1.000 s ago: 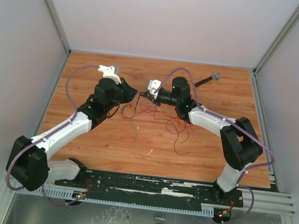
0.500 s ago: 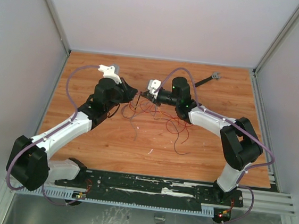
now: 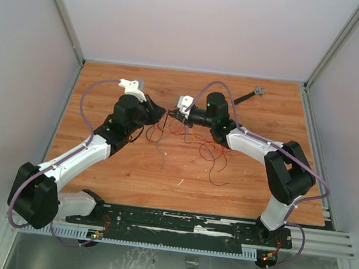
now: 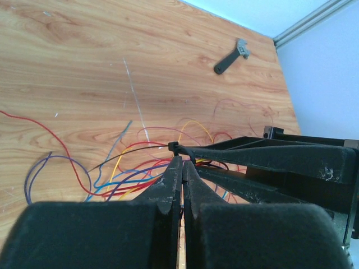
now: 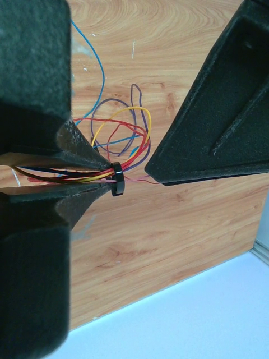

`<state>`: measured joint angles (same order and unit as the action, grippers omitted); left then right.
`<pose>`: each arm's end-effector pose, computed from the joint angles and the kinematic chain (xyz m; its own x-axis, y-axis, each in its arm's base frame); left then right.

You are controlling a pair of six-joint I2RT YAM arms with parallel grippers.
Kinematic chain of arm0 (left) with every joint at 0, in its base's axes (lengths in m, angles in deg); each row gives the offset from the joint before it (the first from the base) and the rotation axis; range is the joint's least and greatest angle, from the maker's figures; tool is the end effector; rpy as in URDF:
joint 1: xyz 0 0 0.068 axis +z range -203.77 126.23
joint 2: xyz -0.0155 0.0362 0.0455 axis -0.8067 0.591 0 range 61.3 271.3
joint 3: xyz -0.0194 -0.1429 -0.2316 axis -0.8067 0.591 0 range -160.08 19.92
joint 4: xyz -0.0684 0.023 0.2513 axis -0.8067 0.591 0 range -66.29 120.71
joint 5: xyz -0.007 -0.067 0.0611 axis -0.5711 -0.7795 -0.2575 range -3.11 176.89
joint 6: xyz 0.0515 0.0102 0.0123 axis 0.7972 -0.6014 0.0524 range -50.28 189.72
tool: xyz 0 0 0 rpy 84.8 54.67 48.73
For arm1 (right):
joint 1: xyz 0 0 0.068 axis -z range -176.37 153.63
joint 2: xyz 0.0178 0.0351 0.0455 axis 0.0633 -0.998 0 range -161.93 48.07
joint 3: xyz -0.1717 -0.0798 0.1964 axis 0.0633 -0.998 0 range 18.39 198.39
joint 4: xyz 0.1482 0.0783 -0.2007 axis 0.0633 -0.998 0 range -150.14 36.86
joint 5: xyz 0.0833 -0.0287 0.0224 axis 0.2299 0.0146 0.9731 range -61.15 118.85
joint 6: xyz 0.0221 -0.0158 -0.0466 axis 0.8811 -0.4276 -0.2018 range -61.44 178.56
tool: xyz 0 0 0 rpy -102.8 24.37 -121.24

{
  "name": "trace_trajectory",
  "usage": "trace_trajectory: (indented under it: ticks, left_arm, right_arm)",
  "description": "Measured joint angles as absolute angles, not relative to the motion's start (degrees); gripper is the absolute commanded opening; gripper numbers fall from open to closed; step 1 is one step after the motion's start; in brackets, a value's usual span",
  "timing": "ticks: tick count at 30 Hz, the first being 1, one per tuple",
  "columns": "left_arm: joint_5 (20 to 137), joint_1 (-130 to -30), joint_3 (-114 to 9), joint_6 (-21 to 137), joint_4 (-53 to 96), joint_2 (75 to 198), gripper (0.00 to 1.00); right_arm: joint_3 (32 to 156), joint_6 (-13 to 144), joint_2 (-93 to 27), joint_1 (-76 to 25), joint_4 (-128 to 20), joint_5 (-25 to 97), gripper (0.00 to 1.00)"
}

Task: Zip-tie the wires
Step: Tie the cable at the center of the board.

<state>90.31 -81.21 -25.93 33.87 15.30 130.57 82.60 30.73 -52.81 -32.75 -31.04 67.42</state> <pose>0.2503 -0.1277 0.2896 -0.4259 -0.4377 -0.7919 0.1966 0.8095 -0.5532 0.3095 0.2556 0.2489 0.2643 -0.2588 -0.9291 -0.9342 0.1704 -0.3133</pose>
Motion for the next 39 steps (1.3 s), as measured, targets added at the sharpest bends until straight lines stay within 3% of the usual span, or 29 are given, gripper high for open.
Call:
trace_trajectory:
  ticks: [5, 27, 31, 35, 39]
  left_arm:
    - [90.1, -81.2, -25.9, 33.9, 15.2, 130.6, 0.0]
    - [89.7, -81.2, -25.4, 33.8, 14.8, 130.6, 0.0]
    - [89.7, -81.2, -25.4, 33.8, 14.8, 130.6, 0.0]
    - [89.5, -81.2, -25.0, 33.7, 14.7, 130.6, 0.0]
    - [89.6, -81.2, -24.7, 33.7, 14.6, 130.5, 0.0]
  right_arm:
    - [82.6, 30.7, -52.8, -32.8, -31.1, 67.4, 0.15]
    - [81.7, 30.1, -52.8, -32.8, -31.0, 66.1, 0.36]
    - [81.7, 30.1, -52.8, -32.8, -31.0, 66.1, 0.35]
    - [81.7, 30.0, -52.8, -32.8, -31.0, 66.1, 0.24]
    - [81.7, 29.9, -52.8, -32.8, -31.0, 66.1, 0.21]
